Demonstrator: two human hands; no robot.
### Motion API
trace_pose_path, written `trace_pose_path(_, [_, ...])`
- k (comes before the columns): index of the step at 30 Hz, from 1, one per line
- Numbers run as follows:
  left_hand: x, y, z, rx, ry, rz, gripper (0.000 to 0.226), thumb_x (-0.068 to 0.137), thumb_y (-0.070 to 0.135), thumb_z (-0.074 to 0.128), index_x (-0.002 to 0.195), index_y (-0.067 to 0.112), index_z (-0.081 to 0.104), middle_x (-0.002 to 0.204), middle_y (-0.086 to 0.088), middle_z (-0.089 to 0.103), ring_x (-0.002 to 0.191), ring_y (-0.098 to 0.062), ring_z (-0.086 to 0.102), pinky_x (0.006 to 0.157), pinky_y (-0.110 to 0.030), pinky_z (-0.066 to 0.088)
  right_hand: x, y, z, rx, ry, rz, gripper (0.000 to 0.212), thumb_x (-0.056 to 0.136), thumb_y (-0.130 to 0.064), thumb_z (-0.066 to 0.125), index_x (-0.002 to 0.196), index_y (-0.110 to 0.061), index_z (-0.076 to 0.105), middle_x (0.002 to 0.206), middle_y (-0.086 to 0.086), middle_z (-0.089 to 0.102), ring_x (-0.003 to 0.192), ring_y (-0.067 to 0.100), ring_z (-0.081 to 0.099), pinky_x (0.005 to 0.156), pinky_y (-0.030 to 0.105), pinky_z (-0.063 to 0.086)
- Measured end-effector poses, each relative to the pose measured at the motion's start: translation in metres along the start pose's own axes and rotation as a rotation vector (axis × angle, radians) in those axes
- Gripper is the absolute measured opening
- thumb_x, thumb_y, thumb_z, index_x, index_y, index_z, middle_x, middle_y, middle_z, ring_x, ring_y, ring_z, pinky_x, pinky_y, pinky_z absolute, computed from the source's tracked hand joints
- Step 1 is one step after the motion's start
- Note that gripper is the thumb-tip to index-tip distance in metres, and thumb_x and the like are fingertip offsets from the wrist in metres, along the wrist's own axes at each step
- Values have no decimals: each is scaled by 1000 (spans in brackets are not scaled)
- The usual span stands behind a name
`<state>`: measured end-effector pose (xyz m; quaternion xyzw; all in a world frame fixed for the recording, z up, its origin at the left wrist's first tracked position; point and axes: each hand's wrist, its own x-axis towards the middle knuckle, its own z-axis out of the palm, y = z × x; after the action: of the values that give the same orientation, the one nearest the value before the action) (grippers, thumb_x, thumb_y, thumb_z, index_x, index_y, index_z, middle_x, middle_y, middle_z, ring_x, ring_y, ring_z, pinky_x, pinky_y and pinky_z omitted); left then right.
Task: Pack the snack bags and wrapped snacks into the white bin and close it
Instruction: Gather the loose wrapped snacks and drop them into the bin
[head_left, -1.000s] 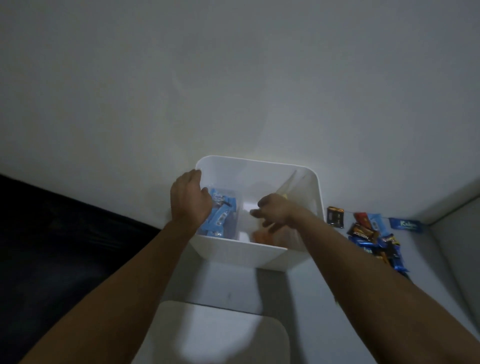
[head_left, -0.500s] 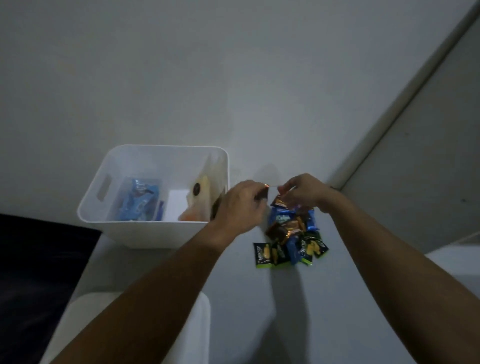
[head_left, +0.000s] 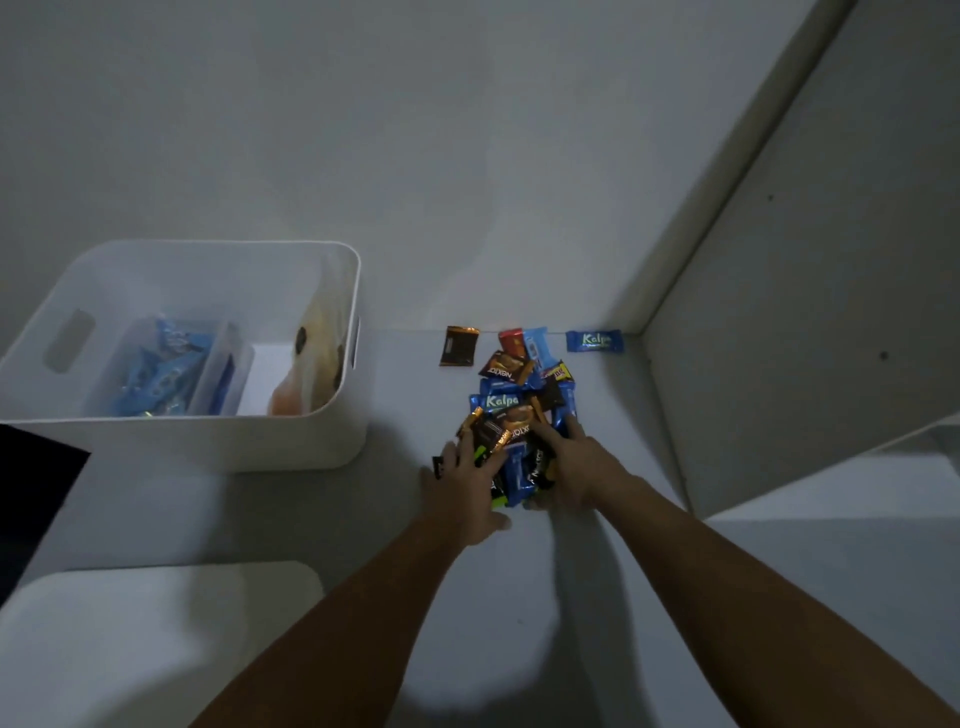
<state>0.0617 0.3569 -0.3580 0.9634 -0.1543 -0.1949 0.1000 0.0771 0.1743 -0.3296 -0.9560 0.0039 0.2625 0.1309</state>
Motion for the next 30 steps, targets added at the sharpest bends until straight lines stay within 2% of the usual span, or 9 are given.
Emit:
trace_pose_path(4, [-1,4,5,36,155,-36,72,76,41,74,139,32,41,151,-6,32,128,-28,39,97,-44,42,1,7,9,-34,118,-39,83,64,-39,79,137,-29,41,142,12,30,114,40,52,94,43,50])
trace_pose_path(9, [1,6,4,-48,250,-46,36,86,13,59,120,20,54,131,-2,52,113,-23,47,83,-35,52,-4,7,8,-71,158,-30,69,70,-31,77,131,-26,45,136,11,32,109,36,51,89,41,50])
trace_pose_path(12, [6,6,2,-132,276,-56,49,82,9,61,128,16,47,127,-6,50,115,-24,49,83,-34,51,-2,8,6,-78,154,-34,70,72,-33,77,133,-26,43,138,11,31,111,35,50,91,41,49])
trace_pose_path(15, [10,5,3,-131,212,-3,87,71,20,74,146,23,30,141,-12,35,122,-29,43,88,-38,51,-3,9,6,-106,133,-41,75,72,-37,77,136,-30,38,140,11,28,116,34,47,92,43,49])
trace_pose_path(17, [13,5,4,-73,172,18,88,68,25,74,146,27,32,147,-14,29,125,-31,39,91,-40,50,-4,10,8,-153,111,-57,77,71,-41,77,137,-34,38,142,10,26,117,33,45,93,42,49])
trace_pose_path(22, [15,6,4,-114,198,1,37,77,8,61,114,10,58,123,-14,49,112,-30,46,82,-33,48,-5,13,7,-100,156,-69,56,76,-34,73,129,-29,53,136,10,34,111,33,49,91,40,49])
trace_pose_path(26, [9,5,-3,-225,218,-28,19,71,-1,54,85,4,64,95,-19,58,90,-36,55,69,-29,35,-12,18,2,38,208,-72,44,73,-27,74,115,-27,64,118,6,46,102,30,56,85,33,49])
trace_pose_path(28, [7,5,-16,-324,225,-33,16,65,5,51,75,5,64,86,-19,58,80,-37,58,65,-31,42,-17,19,-10,95,217,-68,40,73,-23,75,112,-23,66,113,5,47,100,27,56,82,30,45])
trace_pose_path(30, [4,9,-41,-358,221,-21,10,68,6,58,73,11,65,90,-15,58,82,-34,60,71,-35,51,-22,19,-27,125,221,-70,35,76,-18,74,111,-18,67,108,4,47,101,25,54,79,27,40])
